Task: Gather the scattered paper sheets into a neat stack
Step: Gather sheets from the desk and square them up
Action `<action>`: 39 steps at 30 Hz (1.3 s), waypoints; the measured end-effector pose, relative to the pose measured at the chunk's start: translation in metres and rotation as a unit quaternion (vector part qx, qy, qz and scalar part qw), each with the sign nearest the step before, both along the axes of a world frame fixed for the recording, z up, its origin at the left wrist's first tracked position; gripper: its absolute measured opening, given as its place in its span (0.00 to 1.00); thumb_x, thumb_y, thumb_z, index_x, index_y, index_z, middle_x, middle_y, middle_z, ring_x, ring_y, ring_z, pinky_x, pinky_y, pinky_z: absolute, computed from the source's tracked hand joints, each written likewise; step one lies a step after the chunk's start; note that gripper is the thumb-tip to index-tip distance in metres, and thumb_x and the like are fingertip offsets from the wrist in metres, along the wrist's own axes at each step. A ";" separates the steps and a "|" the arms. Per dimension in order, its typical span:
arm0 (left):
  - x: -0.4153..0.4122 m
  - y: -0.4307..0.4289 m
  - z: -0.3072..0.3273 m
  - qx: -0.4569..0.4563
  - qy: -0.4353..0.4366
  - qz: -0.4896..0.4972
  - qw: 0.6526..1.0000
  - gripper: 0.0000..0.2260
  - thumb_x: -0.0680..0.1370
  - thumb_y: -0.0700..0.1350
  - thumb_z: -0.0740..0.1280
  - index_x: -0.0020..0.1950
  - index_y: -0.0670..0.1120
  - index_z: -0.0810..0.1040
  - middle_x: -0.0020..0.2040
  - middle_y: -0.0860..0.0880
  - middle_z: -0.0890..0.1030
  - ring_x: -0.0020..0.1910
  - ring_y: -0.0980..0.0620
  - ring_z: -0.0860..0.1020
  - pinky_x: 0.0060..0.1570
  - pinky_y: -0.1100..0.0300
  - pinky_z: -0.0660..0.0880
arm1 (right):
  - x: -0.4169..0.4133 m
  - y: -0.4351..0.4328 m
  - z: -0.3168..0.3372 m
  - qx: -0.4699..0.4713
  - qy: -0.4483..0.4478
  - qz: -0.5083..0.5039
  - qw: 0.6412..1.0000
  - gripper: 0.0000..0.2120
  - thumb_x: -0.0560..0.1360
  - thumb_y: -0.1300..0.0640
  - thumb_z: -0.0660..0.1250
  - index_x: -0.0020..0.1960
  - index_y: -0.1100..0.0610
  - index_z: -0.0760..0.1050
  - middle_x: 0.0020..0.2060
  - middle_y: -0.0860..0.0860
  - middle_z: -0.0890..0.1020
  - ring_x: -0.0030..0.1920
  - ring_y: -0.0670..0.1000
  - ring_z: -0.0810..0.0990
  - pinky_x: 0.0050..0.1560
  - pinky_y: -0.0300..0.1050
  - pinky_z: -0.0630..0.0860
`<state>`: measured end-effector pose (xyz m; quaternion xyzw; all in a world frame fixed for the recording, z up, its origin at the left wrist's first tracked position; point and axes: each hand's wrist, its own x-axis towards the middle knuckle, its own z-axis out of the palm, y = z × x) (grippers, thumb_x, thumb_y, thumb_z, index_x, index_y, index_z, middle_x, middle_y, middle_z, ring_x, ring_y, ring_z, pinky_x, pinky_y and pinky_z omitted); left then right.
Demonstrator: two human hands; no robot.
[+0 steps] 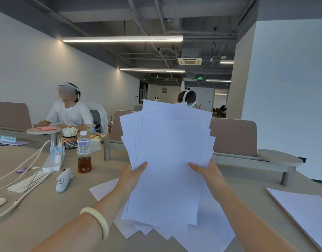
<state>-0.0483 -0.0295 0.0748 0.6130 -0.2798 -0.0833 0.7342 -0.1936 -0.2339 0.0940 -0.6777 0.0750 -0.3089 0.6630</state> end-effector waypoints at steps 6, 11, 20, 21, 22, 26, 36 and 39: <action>0.007 0.003 -0.017 0.004 0.002 -0.002 1.000 0.18 0.73 0.41 0.72 0.62 0.47 0.75 0.55 0.50 0.82 0.54 0.51 0.81 0.49 0.62 0.77 | 0.000 0.005 -0.017 -0.014 0.028 -0.014 0.999 0.23 0.69 0.60 0.75 0.62 0.52 0.75 0.54 0.48 0.84 0.54 0.49 0.83 0.50 0.42 0.78; 0.007 0.004 -0.022 0.000 0.022 -0.021 1.000 0.30 0.66 0.50 0.75 0.66 0.47 0.73 0.60 0.49 0.80 0.59 0.49 0.79 0.63 0.48 0.74 | 0.005 0.006 -0.032 0.046 0.020 -0.036 0.998 0.37 0.61 0.54 0.80 0.65 0.49 0.68 0.57 0.48 0.81 0.56 0.49 0.81 0.50 0.45 0.79; 0.004 -0.009 -0.004 -0.021 0.006 -0.001 1.000 0.10 0.78 0.40 0.65 0.59 0.49 0.75 0.50 0.55 0.80 0.55 0.50 0.78 0.55 0.58 0.74 | 0.006 0.020 -0.002 0.054 0.059 -0.093 0.992 0.13 0.69 0.56 0.76 0.51 0.61 0.81 0.44 0.54 0.85 0.42 0.53 0.84 0.41 0.44 0.80; 0.003 -0.009 -0.001 -0.022 -0.001 0.001 1.000 0.11 0.78 0.39 0.65 0.60 0.48 0.74 0.50 0.56 0.80 0.54 0.52 0.78 0.53 0.61 0.73 | 0.006 0.020 0.003 0.049 0.052 -0.094 0.993 0.14 0.68 0.56 0.76 0.51 0.60 0.81 0.43 0.52 0.85 0.42 0.53 0.84 0.41 0.44 0.79; 0.003 -0.009 0.001 -0.019 -0.008 0.004 1.000 0.12 0.78 0.39 0.65 0.61 0.47 0.74 0.50 0.55 0.80 0.53 0.53 0.78 0.52 0.62 0.74 | 0.008 0.020 0.005 0.041 0.042 -0.090 0.994 0.16 0.68 0.55 0.76 0.53 0.58 0.80 0.45 0.51 0.85 0.44 0.52 0.84 0.42 0.44 0.80; 0.006 -0.005 -0.007 -0.003 0.004 0.020 1.000 0.19 0.75 0.40 0.69 0.64 0.48 0.70 0.56 0.51 0.79 0.56 0.51 0.79 0.58 0.52 0.76 | 0.008 0.020 -0.002 0.007 0.024 -0.066 0.998 0.29 0.65 0.53 0.79 0.63 0.47 0.72 0.54 0.45 0.83 0.53 0.49 0.82 0.52 0.47 0.79; -0.001 -0.011 -0.010 0.020 0.012 0.032 0.999 0.17 0.79 0.44 0.63 0.69 0.47 0.69 0.62 0.50 0.77 0.63 0.48 0.74 0.65 0.51 0.70 | 0.011 0.025 -0.010 0.071 0.006 -0.095 0.993 0.17 0.73 0.59 0.71 0.61 0.55 0.75 0.51 0.50 0.83 0.50 0.51 0.82 0.44 0.44 0.78; 0.003 -0.012 0.003 0.009 0.007 0.050 0.999 0.16 0.80 0.43 0.63 0.68 0.46 0.69 0.62 0.49 0.77 0.62 0.48 0.75 0.65 0.50 0.70 | 0.011 0.023 0.004 0.054 -0.011 -0.108 0.993 0.16 0.72 0.59 0.72 0.59 0.55 0.77 0.49 0.49 0.84 0.48 0.51 0.83 0.45 0.46 0.79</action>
